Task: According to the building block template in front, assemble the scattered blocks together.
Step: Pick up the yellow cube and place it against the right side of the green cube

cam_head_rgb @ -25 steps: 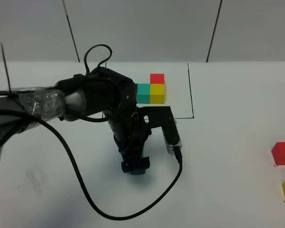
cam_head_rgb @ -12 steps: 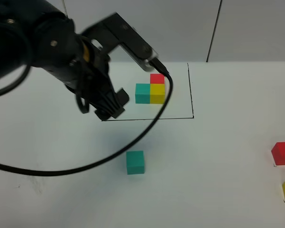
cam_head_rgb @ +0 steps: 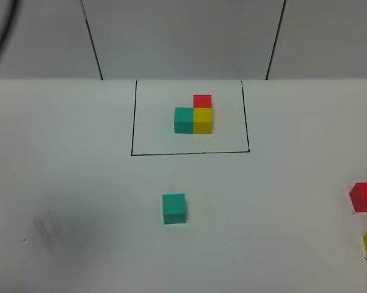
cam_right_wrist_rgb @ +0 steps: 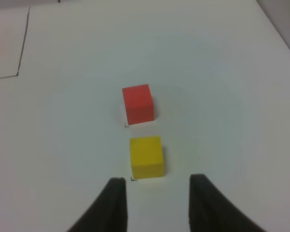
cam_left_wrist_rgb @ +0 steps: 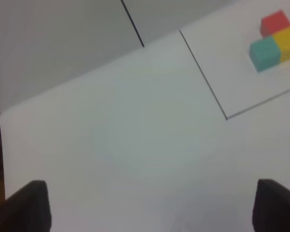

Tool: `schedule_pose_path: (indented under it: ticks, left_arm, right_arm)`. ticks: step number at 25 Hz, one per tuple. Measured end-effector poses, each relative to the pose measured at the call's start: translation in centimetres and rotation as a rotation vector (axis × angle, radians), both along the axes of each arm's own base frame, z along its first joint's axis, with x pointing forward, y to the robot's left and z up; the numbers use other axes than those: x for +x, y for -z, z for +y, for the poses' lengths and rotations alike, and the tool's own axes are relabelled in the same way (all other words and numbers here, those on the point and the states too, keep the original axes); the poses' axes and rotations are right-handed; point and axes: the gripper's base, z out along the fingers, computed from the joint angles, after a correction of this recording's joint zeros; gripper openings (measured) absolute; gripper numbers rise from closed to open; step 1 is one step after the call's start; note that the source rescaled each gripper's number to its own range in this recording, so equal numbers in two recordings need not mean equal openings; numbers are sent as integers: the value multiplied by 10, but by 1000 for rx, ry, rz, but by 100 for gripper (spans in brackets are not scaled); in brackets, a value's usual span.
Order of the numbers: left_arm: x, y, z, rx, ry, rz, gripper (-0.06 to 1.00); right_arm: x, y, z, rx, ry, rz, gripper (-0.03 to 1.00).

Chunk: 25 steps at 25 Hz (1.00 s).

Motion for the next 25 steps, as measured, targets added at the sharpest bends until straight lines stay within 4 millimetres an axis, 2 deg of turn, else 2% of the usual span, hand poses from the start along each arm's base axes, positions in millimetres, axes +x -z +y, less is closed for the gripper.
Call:
schedule_pose_path:
  ticks: [3, 5, 8, 12, 15, 20, 25]
  left_arm:
    - [-42, -16, 34, -115, -28, -102, 80]
    - [-71, -19, 57, -173, -32, -163, 77]
    - [-106, -10, 81, -242, -14, -203, 74]
    - [-137, 16, 97, -324, 42, -189, 71]
    - [-148, 39, 97, -367, 80, -133, 67]
    - [-148, 76, 85, -343, 58, -18, 60]
    - [-157, 102, 76, -355, 66, 45, 60]
  right_arm:
    - [0, 0, 0, 0, 0, 0, 0]
    - [0, 0, 0, 0, 0, 0, 0]
    - [0, 0, 0, 2, 1, 0, 0]
    - [0, 0, 0, 2, 1, 0, 0]
    - [0, 0, 0, 2, 1, 0, 0]
    - [0, 0, 0, 2, 1, 0, 0]
    - [0, 0, 0, 3, 1, 0, 0]
